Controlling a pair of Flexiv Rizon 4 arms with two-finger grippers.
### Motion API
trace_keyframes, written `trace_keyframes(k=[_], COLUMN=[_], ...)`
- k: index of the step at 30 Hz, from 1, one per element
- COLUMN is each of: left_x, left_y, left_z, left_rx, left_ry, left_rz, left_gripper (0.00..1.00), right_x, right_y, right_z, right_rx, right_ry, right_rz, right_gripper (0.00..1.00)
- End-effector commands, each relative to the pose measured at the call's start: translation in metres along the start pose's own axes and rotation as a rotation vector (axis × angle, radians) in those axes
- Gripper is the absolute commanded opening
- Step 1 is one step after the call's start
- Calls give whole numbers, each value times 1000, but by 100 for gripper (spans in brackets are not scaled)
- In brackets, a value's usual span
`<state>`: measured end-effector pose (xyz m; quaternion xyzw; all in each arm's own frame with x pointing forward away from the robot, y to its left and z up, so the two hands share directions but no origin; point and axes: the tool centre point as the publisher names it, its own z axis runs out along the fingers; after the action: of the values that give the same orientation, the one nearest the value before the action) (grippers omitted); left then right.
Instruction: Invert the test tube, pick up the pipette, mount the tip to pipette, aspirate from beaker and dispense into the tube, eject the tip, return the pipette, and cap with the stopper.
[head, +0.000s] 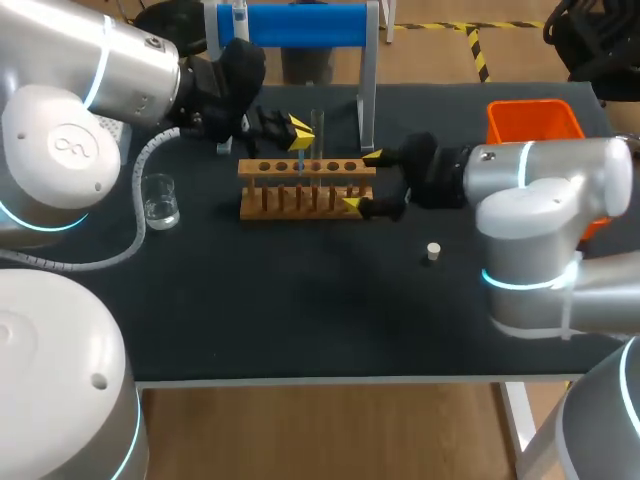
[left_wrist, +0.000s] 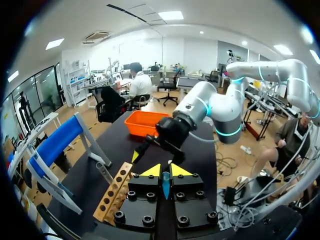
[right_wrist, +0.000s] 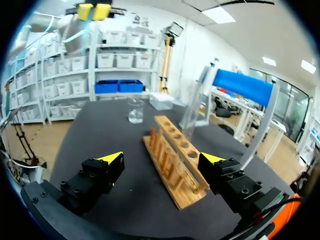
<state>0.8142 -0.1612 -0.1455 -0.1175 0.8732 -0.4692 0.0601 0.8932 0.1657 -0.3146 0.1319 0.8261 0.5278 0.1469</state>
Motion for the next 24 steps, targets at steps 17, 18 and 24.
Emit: trace_keyframes(k=[17,18,24], left_x=[0,0,0], left_y=[-1,-1,-1], left_z=[0,0,0], left_rx=[-3,-3,-3], left_ry=[1,1,1], left_rz=[-1,-1,-1], left_gripper=[0,0,0], right_x=[37,38,48], right_y=[74,77,92], right_z=[-68,-67,-60], right_rx=[-279,-286,-338], right_ry=[339,350,424], right_rz=[-22,-19,10], right_gripper=[100,100,100])
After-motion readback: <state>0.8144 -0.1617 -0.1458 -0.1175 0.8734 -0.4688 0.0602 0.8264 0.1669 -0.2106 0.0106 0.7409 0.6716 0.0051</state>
